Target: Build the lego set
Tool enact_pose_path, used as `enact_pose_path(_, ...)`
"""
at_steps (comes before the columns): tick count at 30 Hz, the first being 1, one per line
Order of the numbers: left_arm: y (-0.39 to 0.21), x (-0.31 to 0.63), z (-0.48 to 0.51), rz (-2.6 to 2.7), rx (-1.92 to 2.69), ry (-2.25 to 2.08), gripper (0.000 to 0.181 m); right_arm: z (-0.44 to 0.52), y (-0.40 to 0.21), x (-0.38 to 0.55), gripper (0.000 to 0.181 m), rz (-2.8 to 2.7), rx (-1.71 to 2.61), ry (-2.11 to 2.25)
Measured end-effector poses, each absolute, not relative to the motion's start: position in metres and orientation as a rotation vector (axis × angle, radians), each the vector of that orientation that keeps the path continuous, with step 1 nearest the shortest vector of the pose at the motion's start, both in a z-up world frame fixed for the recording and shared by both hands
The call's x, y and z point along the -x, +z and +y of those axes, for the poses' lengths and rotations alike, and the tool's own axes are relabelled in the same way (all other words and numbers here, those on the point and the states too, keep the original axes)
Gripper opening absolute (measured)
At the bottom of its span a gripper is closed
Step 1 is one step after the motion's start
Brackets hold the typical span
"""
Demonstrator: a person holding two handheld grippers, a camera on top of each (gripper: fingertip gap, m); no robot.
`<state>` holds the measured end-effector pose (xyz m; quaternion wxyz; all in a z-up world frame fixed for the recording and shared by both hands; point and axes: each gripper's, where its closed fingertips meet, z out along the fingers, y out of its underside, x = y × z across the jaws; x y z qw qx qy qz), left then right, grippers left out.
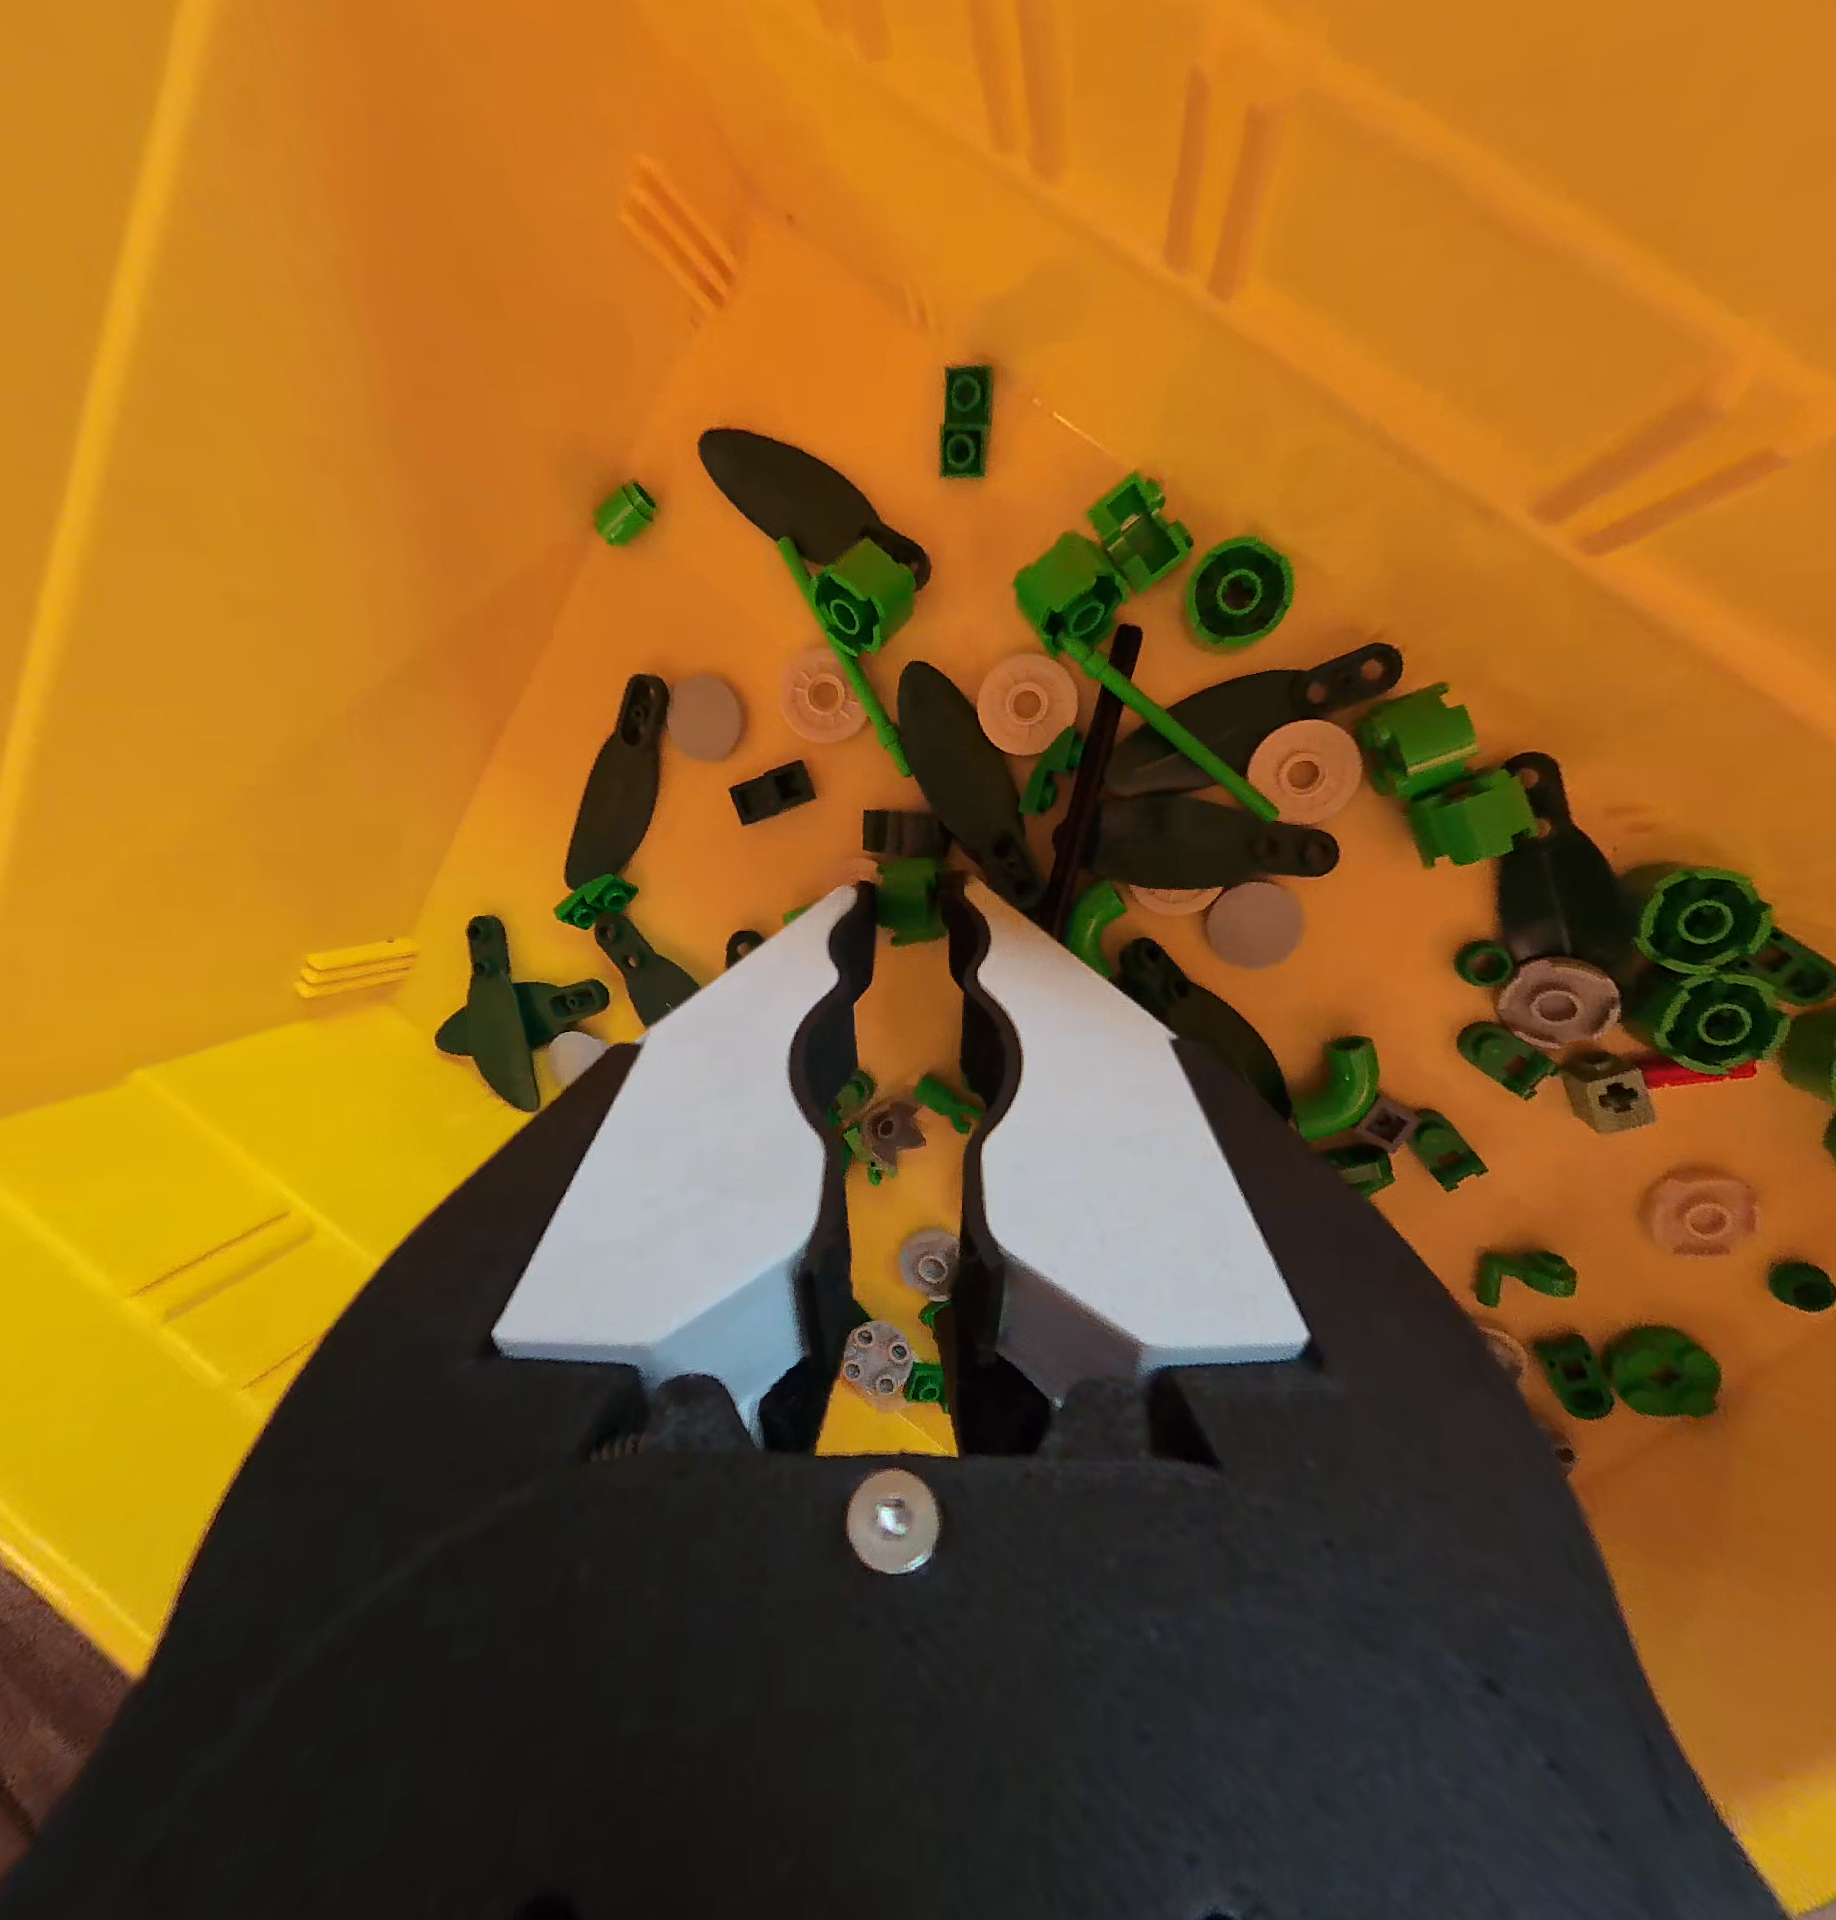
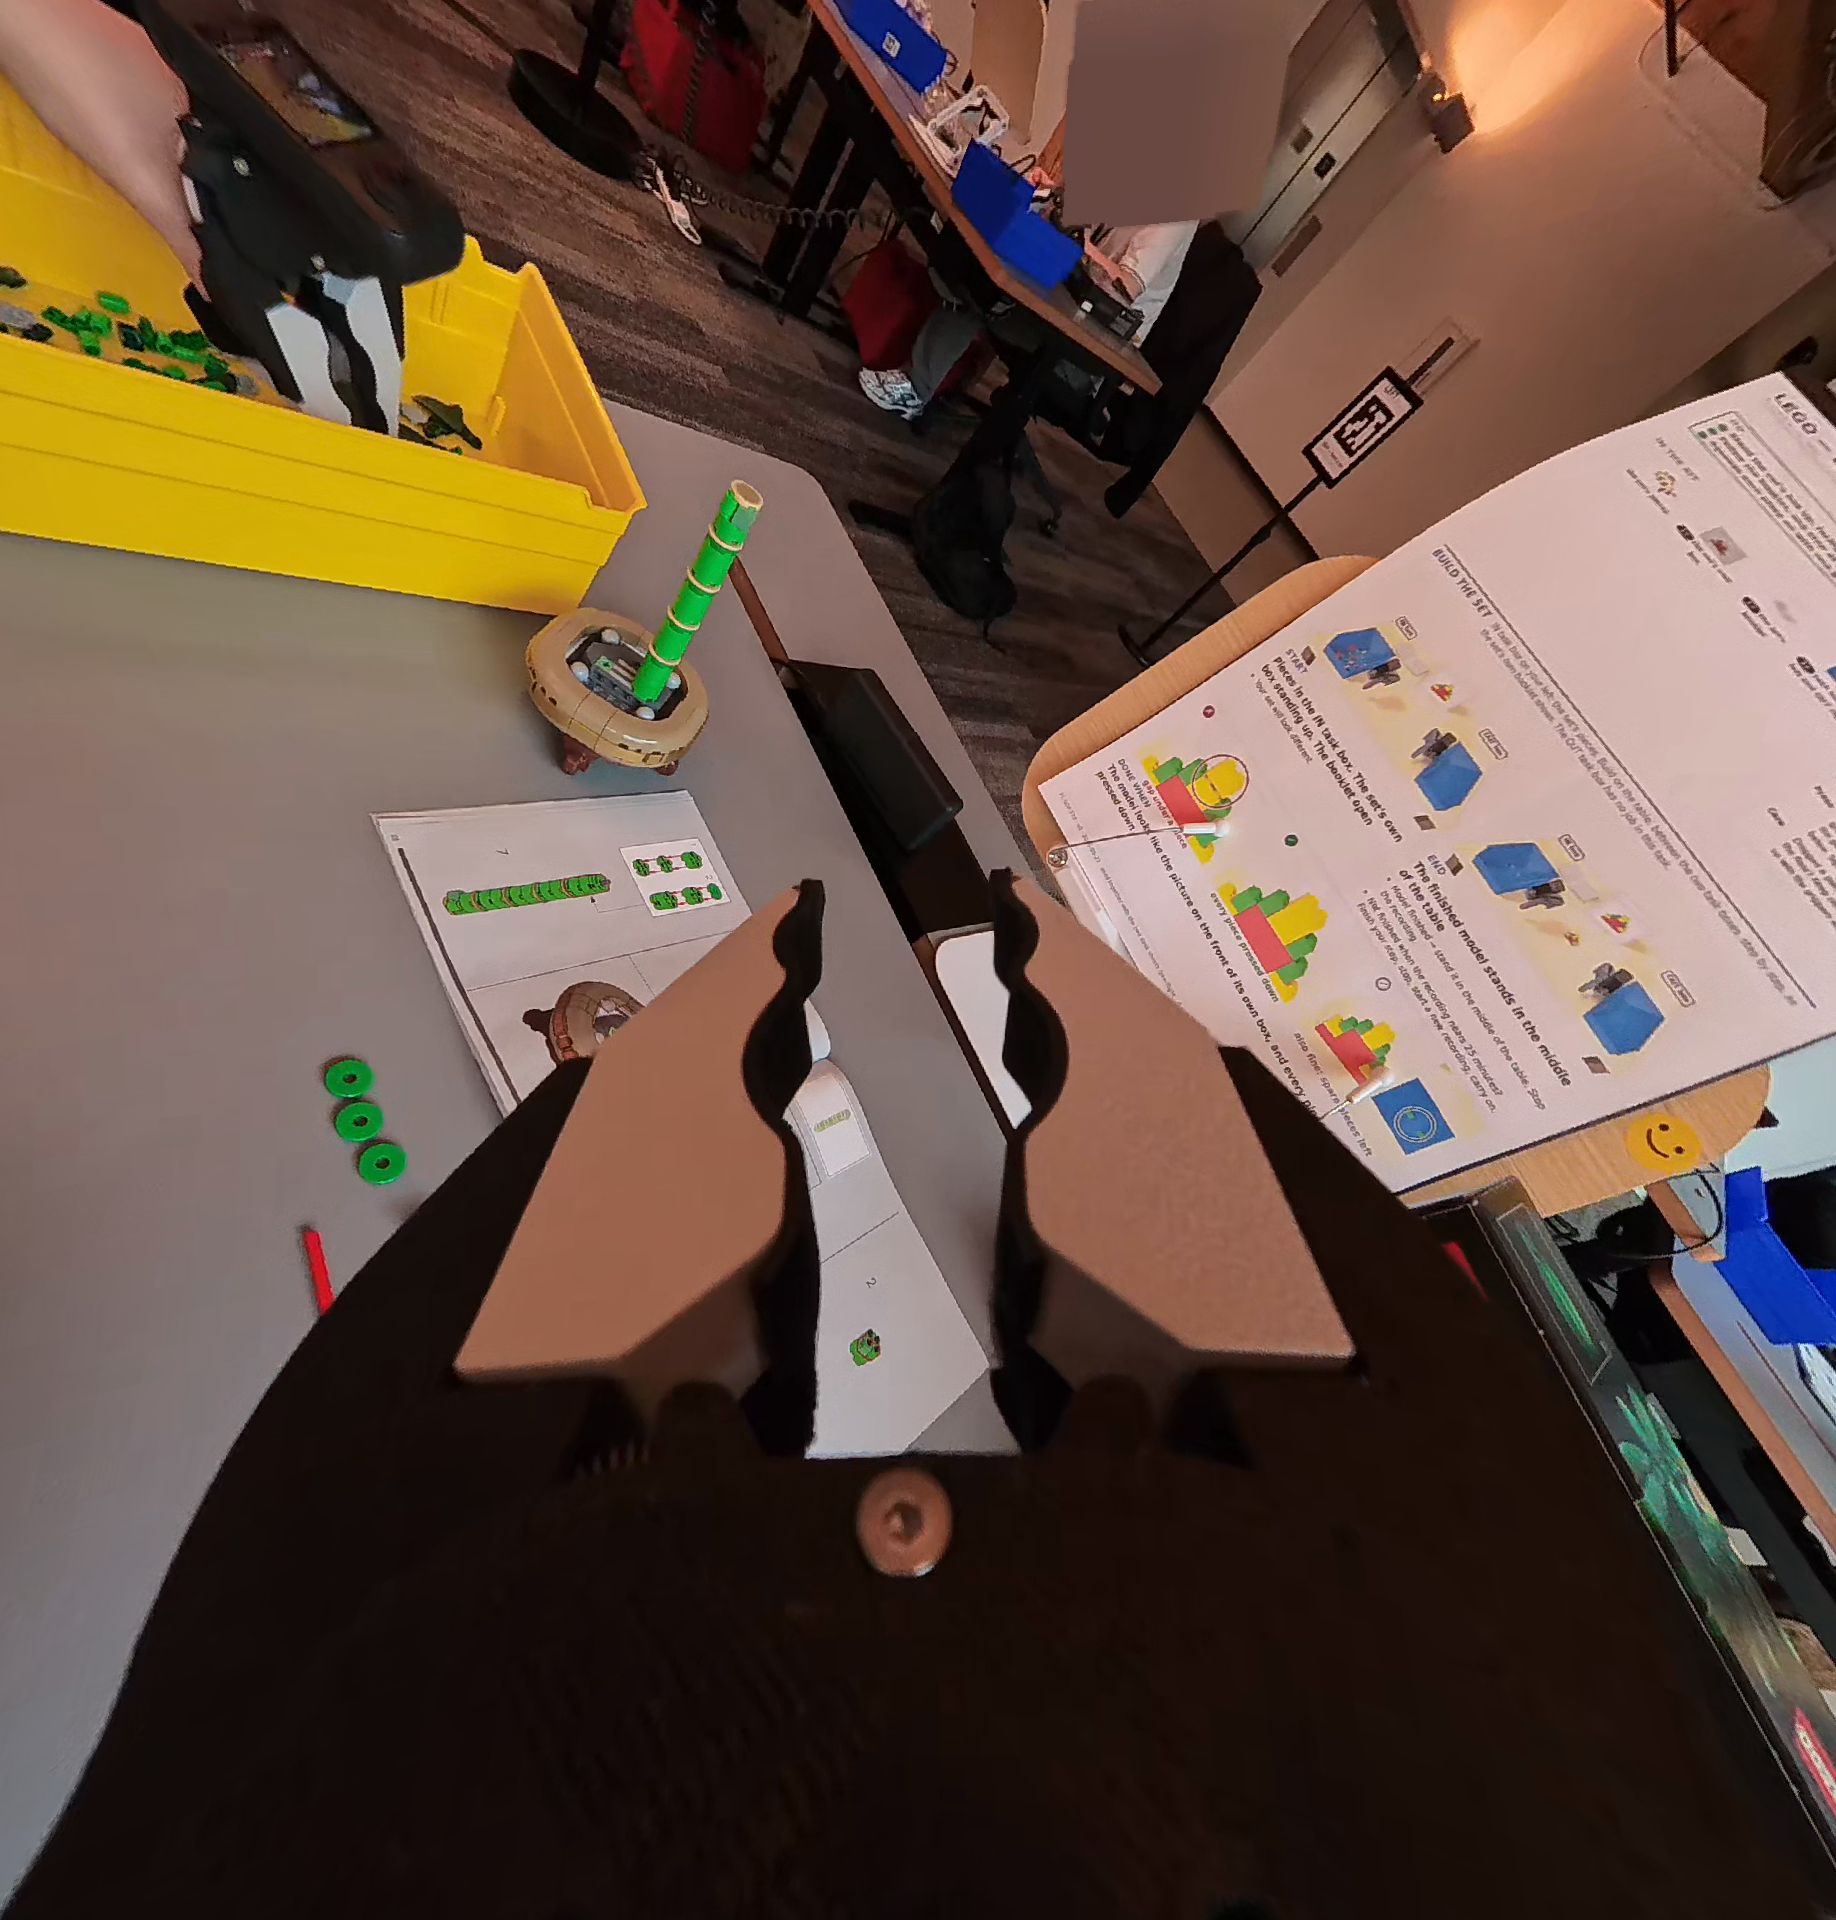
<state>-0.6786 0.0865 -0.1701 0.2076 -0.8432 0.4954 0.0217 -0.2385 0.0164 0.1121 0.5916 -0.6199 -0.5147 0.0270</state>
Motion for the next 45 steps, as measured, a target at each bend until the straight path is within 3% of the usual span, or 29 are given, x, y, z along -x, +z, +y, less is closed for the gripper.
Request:
enact_pose_path(4,-0.159,0.683,0.09,1.297,2.349,0.105,0.012,0.013,0.115,0.234,0.033,-1.184,1.434,0.062)
enact_pose_path(8,-0.105,0.688,0.094,0.948,2.256,0.105,0.011,0.01,0.123,0.233,0.033,-1.162,1.405,0.068)
enact_pose_path(16,0.027,0.563,-0.021,0.43,1.857,-0.916,0.011,-0.031,0.141,0.316,0.036,-1.322,1.071,0.177)
enact_pose_path(20,0.029,0.488,-0.067,0.431,1.803,-1.201,0.011,-0.081,0.106,0.389,0.037,-1.581,0.879,0.314)
enact_pose_path(25,0.019,0.433,-0.095,0.432,1.803,-1.57,0.011,-0.107,0.046,0.419,0.036,-1.724,0.783,0.172)
enact_pose_path(45,-0.008,0.375,-0.117,0.572,1.872,-1.66,0.011,-0.114,-0.011,0.387,0.02,-1.536,1.136,0.423)
